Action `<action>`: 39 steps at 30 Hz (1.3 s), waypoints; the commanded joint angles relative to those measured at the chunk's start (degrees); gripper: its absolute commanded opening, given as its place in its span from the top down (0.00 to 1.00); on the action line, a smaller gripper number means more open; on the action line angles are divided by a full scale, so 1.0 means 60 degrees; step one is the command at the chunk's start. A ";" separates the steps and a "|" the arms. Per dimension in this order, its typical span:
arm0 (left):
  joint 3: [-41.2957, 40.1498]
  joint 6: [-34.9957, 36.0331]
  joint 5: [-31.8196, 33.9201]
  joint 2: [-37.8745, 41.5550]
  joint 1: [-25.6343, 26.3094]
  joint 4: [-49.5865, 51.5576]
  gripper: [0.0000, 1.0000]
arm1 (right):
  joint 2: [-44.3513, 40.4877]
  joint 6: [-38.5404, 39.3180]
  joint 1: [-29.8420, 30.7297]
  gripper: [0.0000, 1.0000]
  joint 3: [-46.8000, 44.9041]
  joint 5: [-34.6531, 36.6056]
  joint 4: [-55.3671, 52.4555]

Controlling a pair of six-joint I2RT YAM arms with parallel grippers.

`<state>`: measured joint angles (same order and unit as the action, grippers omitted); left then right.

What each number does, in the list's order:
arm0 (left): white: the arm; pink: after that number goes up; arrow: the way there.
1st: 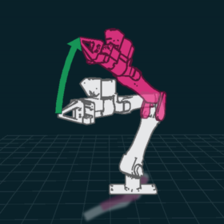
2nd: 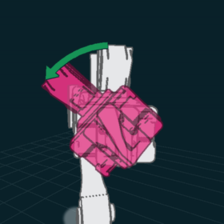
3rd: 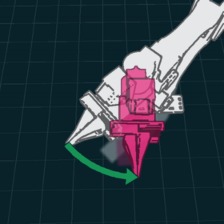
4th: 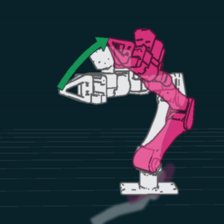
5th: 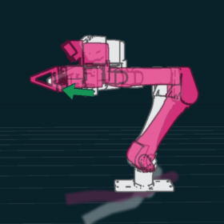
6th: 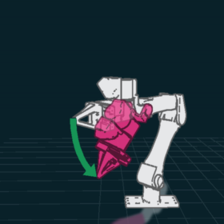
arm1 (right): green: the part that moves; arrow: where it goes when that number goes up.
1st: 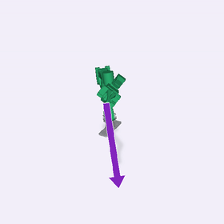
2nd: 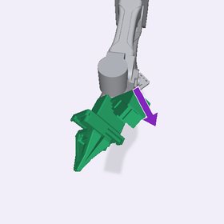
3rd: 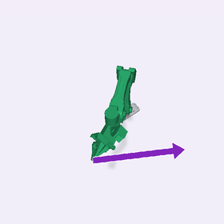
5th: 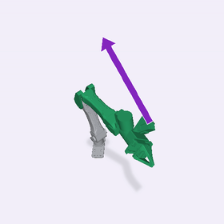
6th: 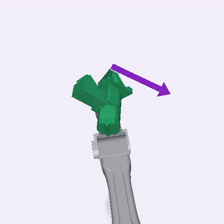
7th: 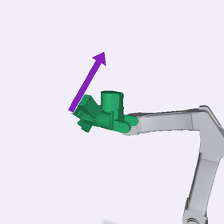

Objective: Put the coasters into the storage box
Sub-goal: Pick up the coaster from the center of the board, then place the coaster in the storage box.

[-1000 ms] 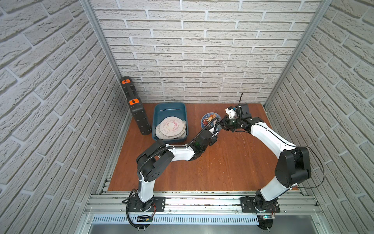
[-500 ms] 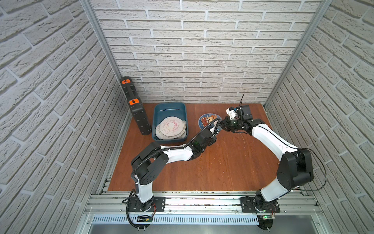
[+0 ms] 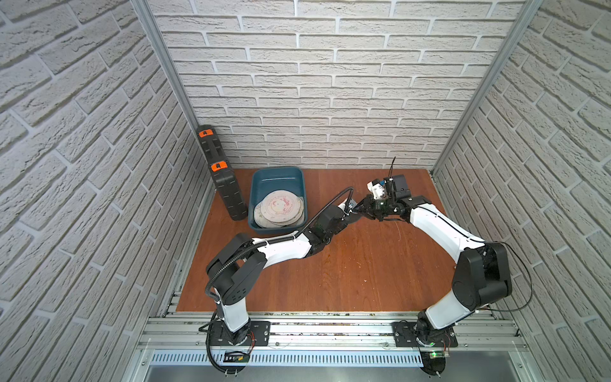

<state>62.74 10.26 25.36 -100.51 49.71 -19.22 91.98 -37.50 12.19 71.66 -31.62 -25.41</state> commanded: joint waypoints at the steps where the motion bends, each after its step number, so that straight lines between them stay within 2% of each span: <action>1: 0.0281 -0.0402 0.0314 0.0587 -0.0429 0.0144 1.00 | -0.0502 0.0341 0.0009 0.70 -0.0049 -0.0060 -0.0346; 6: 0.0306 -0.0625 0.0286 0.1100 -0.0900 0.0649 1.00 | -0.0656 0.0482 0.0005 0.58 -0.0026 0.0080 -0.0438; 12: 0.0673 -0.0447 0.0319 0.1614 -0.1536 0.1104 1.00 | -0.0812 0.0678 -0.0009 0.56 -0.0018 0.0555 -0.0751; 17: 0.1265 -0.0451 0.0702 0.1526 -0.2416 0.1681 1.00 | -0.0800 0.0825 -0.0009 0.56 -0.0106 0.0671 -0.0887; 23: 0.2445 -0.1322 0.1480 0.0792 -0.3691 0.2870 1.00 | -0.0685 0.0957 -0.0024 0.56 -0.0297 0.0896 -0.1024; 27: 0.3229 -0.1298 0.1739 -0.0072 -0.4204 0.3391 1.00 | -0.0487 0.0964 -0.0024 0.57 -0.0327 0.0768 -0.1009; 30: 0.3592 -0.1272 0.1851 -0.0682 -0.4289 0.4043 1.00 | -0.0390 0.0980 -0.0031 0.57 -0.0356 0.0742 -0.1009; 36: 0.4219 -0.2590 0.1590 -0.1788 -0.4278 0.6628 1.00 | -0.0160 0.0963 -0.0024 0.57 -0.0385 0.0634 -0.0997; 39: 0.3933 -0.3036 0.1551 -0.1885 -0.4143 0.7264 1.00 | -0.0082 0.0969 -0.0024 0.57 -0.0400 0.0550 -0.0990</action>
<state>86.15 -3.42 34.54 -111.98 24.23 16.86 91.15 -32.51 12.21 70.15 -27.31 -31.99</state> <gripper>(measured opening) 0.059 0.428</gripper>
